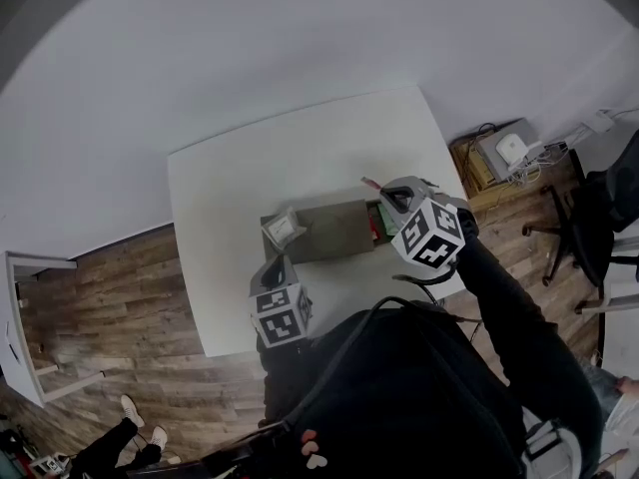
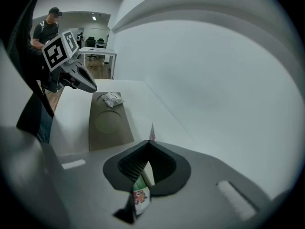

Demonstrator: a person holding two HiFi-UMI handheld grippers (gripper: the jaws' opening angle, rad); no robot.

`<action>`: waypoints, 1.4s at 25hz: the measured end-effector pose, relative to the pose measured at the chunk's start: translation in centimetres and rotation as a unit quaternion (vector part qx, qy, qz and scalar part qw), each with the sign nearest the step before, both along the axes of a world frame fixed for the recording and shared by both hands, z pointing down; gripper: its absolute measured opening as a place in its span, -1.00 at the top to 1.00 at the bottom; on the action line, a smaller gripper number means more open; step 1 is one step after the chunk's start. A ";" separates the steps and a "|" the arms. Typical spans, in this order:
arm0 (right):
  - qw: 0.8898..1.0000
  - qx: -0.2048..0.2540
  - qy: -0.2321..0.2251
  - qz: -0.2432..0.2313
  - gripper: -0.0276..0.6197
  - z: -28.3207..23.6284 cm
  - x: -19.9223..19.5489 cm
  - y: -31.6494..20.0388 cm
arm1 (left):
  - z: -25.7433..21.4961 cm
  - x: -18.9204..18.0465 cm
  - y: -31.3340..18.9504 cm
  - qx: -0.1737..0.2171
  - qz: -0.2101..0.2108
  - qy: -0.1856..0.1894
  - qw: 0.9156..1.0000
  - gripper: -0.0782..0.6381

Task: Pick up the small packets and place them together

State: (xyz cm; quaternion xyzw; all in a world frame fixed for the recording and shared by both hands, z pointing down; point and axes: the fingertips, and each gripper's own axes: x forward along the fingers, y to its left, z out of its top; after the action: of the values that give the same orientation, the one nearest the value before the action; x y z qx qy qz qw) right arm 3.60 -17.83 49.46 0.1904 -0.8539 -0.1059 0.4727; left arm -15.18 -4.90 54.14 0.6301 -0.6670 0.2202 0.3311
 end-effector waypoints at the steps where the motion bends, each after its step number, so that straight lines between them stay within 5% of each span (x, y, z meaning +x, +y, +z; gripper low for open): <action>1: 1.000 0.000 0.001 -0.010 0.91 0.2 -0.7 0.3 | -0.1 -0.1 0.1 0.000 -0.001 0.000 1.000 0.78; 11: 0.996 -0.019 0.016 -0.084 0.91 2.2 -3.8 3.0 | -0.6 -0.6 0.1 0.005 -0.010 -0.005 1.000 0.79; 35: 0.984 -0.086 0.042 -0.148 0.89 6.7 -4.9 8.0 | 0.1 -0.4 1.0 -0.004 -0.008 0.004 1.000 0.78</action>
State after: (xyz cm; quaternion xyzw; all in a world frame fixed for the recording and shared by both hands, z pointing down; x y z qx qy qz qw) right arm -1.30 -9.79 56.20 0.0159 -0.8578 -0.1083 0.5022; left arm -15.54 -3.88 54.23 0.6243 -0.6695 0.2178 0.3384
